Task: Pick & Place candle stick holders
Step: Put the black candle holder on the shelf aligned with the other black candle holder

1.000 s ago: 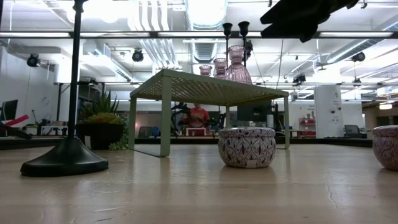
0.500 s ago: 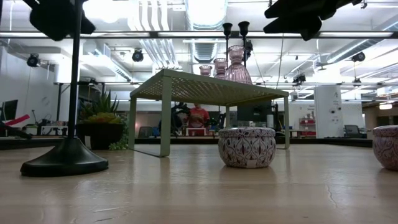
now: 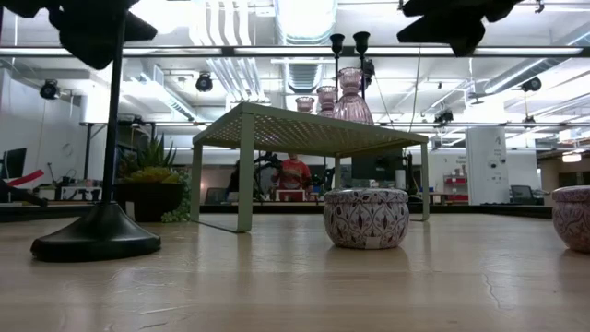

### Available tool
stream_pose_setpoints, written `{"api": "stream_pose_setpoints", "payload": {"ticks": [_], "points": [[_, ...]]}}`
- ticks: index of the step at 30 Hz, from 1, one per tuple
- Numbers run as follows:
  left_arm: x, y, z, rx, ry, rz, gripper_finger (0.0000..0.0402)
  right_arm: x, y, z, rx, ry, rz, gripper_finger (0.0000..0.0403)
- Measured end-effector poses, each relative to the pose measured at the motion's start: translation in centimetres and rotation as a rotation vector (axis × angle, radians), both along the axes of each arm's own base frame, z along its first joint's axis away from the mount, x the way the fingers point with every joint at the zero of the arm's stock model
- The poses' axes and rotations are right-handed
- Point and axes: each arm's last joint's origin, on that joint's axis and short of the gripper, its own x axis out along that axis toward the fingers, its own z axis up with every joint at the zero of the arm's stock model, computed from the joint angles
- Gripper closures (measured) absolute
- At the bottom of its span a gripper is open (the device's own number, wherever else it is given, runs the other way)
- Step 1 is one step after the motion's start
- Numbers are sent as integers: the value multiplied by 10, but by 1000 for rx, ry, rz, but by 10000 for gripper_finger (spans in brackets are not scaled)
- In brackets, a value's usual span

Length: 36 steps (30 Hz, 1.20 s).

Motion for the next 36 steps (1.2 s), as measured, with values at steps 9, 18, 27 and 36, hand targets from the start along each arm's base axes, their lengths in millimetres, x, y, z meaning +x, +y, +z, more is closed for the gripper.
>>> {"api": "stream_pose_setpoints", "payload": {"ticks": [9,18,27,36], "points": [[4,-4,14,19,-88,-22,352,-2,15,-6,-5,17,60,179],[11,-3,38,78,-295,-43,358,24,35,-31,-32,-1,160,177],[32,-1,33,71,-379,-42,358,46,49,-42,-41,-154,190,179],[75,-11,27,113,-401,-50,358,56,55,-45,26,-248,252,170]]}}
